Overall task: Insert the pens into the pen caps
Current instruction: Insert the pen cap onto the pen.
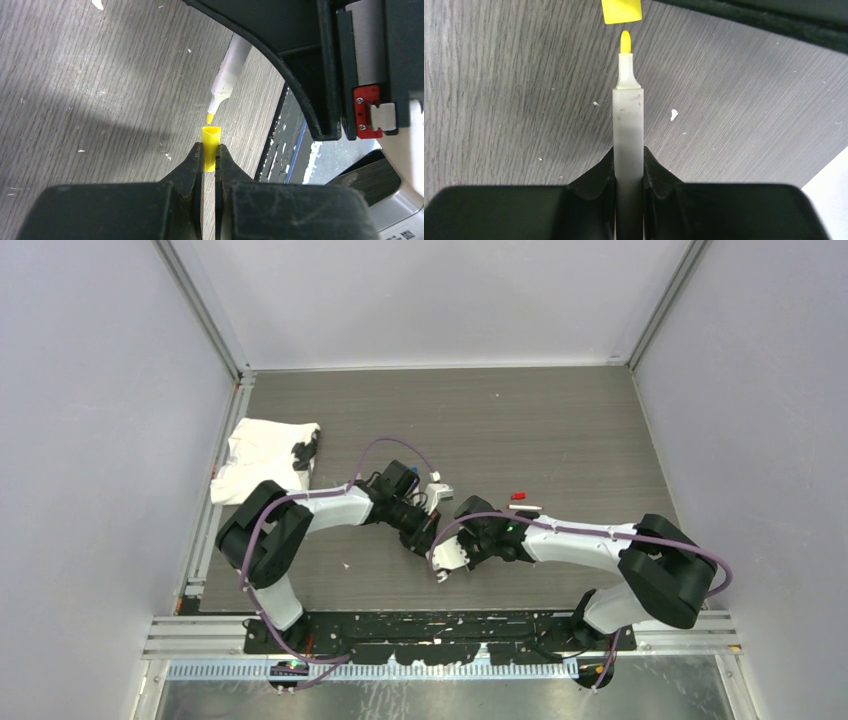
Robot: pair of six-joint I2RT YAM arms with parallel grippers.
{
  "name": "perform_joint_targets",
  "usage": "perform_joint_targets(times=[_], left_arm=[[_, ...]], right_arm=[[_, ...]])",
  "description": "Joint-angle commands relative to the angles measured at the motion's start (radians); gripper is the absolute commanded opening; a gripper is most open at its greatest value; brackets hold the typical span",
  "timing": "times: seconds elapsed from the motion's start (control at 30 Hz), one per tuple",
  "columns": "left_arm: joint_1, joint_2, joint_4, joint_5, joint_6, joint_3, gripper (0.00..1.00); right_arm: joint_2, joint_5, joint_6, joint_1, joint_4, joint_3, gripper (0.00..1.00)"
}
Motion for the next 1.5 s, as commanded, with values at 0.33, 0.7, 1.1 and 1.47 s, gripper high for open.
perform_joint_targets(times=[0.33, 0.7, 1.1, 1.47], left_arm=[[0.007, -0.012, 0.053, 0.044, -0.021, 0.017, 0.01], [0.007, -0.018, 0.068, 0.058, -0.029, 0.014, 0.01], [0.014, -0.066, 0.075, 0.081, -0.052, 0.018, 0.01], [0.022, -0.138, 0.079, 0.071, -0.138, 0.057, 0.02]], right_arm=[[-0.008, -0.049, 0.033, 0.013, 0.013, 0.006, 0.01], [-0.026, -0.114, 0.060, 0.014, 0.009, 0.011, 0.01], [-0.055, -0.230, 0.114, -0.001, -0.029, 0.036, 0.01], [-0.084, -0.420, 0.192, -0.077, -0.103, 0.082, 0.01]])
